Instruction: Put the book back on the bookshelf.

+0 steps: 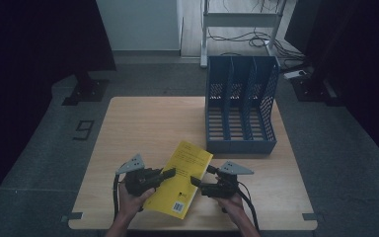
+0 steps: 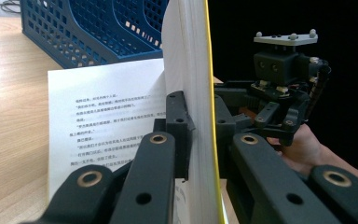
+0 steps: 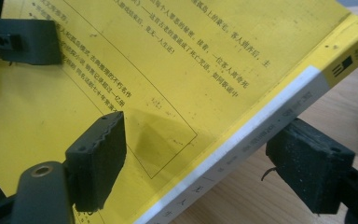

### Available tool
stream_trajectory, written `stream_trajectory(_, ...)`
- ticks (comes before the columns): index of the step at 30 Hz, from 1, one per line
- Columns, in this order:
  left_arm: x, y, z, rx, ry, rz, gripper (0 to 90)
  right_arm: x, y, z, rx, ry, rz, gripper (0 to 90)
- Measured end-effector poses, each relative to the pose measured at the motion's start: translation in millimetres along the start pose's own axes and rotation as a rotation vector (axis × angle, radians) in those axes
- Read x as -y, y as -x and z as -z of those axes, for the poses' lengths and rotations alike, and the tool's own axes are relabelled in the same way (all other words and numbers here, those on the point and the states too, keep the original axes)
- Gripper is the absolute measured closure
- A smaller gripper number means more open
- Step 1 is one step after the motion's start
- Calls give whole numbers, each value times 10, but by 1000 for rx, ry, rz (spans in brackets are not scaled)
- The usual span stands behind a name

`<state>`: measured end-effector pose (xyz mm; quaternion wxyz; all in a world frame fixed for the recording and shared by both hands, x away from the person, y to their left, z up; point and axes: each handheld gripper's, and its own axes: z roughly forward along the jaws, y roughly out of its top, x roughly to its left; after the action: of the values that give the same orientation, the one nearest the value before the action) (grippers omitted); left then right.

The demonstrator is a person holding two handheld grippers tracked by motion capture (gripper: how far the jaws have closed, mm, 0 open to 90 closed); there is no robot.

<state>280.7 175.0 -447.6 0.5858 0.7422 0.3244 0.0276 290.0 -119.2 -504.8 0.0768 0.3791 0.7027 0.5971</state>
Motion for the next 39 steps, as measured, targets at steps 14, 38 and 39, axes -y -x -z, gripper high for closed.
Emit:
stream_trajectory(14, 26, -62, -9, 37, -14, 31, 829, -28, -46, 65, -6, 52, 41, 338)
stream_trajectory(38, 106, -131, -94, -26, -93, 29, 825, -84, -125, 177, 52, 109, 146, 621)
stream_trajectory(39, 106, -131, -94, -26, -93, 29, 825, -92, -139, 184, 55, 110, 157, 625)
